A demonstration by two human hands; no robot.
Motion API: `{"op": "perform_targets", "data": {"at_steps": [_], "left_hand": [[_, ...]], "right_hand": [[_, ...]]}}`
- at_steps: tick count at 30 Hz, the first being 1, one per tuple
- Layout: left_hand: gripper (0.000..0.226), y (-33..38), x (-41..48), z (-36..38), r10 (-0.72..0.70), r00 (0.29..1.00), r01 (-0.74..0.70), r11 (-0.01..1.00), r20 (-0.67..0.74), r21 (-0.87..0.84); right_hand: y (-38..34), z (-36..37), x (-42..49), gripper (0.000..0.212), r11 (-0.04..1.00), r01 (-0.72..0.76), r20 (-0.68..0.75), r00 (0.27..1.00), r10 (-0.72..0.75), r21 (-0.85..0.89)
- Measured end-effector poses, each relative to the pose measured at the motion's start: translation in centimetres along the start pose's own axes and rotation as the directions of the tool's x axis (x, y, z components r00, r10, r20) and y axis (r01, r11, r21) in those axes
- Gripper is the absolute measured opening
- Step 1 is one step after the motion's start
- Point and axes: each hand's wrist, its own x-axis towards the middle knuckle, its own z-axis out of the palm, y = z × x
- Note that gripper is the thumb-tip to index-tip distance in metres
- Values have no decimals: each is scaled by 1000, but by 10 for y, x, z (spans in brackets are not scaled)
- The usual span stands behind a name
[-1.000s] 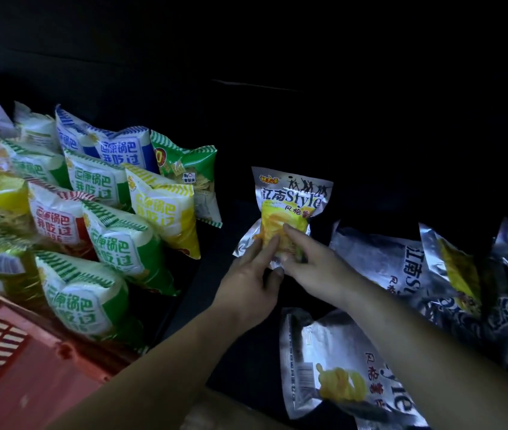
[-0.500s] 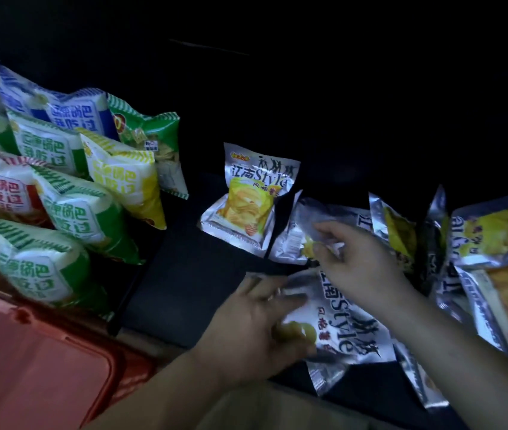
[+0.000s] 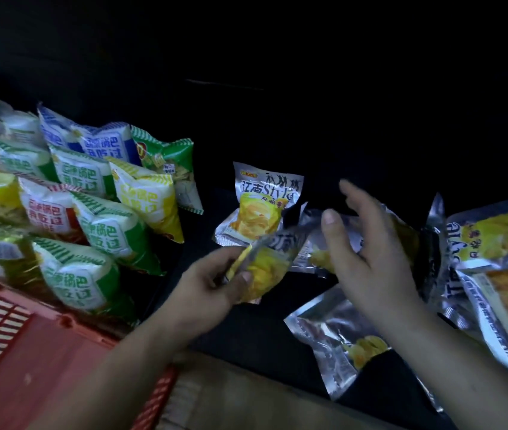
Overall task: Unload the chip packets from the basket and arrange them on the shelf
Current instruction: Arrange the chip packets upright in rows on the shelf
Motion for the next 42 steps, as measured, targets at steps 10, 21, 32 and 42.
{"op": "perform_targets", "data": {"at_steps": [10,21,32,42], "left_hand": [[22,-13,2,-24,-96,994,87,982,-51,-165],[64,-32,12,-7,93,978,59,734,-186,677],[67,-56,32,7,-39,998,63,640,-49,766],[66,-66,30,4,36,999,-39,682,20,730]], "right_hand": [[18,69,0,22,943,-284,236,942,240,175],[41,116,42,33,974,-225,266,939,219,-8],[49,104,92,56,951,-282,236,923,305,-129],[57,112,107,46,946,-323,215,927,307,39]]}}
